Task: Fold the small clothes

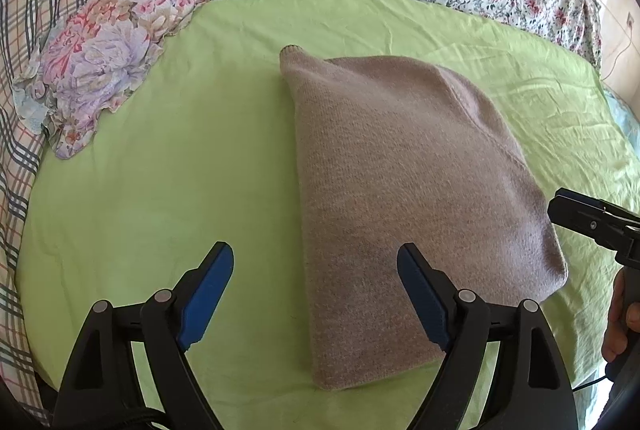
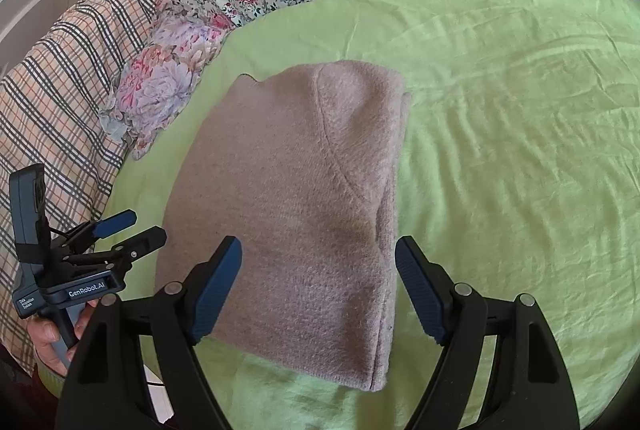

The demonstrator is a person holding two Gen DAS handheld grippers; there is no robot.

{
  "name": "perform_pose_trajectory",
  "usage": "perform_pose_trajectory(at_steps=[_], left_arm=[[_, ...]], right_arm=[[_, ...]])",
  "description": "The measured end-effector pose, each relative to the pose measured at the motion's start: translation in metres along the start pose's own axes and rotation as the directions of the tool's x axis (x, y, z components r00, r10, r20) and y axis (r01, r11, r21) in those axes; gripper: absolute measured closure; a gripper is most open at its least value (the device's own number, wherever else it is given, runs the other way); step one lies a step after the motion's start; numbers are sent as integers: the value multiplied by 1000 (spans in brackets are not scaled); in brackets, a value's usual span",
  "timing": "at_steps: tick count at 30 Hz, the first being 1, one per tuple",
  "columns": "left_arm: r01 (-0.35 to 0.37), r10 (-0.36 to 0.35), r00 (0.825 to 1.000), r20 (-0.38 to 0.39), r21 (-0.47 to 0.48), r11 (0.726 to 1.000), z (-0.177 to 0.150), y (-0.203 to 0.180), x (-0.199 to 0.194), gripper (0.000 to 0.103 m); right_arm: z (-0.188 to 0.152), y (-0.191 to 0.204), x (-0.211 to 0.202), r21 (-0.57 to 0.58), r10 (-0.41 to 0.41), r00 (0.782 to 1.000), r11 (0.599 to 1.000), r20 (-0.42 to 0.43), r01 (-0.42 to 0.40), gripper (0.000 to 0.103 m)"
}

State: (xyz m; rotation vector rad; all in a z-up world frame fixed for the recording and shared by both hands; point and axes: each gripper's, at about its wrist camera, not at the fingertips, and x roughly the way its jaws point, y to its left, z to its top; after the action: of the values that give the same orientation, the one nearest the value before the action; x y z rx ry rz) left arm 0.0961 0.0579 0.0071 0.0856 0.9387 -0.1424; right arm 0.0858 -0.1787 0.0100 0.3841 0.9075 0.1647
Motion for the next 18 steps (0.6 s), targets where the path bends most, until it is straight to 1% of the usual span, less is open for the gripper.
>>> perform_pose_trajectory(at_steps=[5, 11, 18], left_arm=[[-7, 7, 1000, -4, 18, 1000, -4, -2, -3, 18], [-33, 32, 999, 4, 38, 999, -12, -6, -12, 17], [-55, 54, 998, 8, 48, 997, -15, -5, -18, 15]], right_arm=[[-6, 7, 2, -22, 9, 1000, 1000, -24, -9, 23], [-10, 8, 3, -46, 8, 999, 999, -41, -10, 23], [-15, 11, -3, -59, 7, 999, 998, -44, -10, 17]])
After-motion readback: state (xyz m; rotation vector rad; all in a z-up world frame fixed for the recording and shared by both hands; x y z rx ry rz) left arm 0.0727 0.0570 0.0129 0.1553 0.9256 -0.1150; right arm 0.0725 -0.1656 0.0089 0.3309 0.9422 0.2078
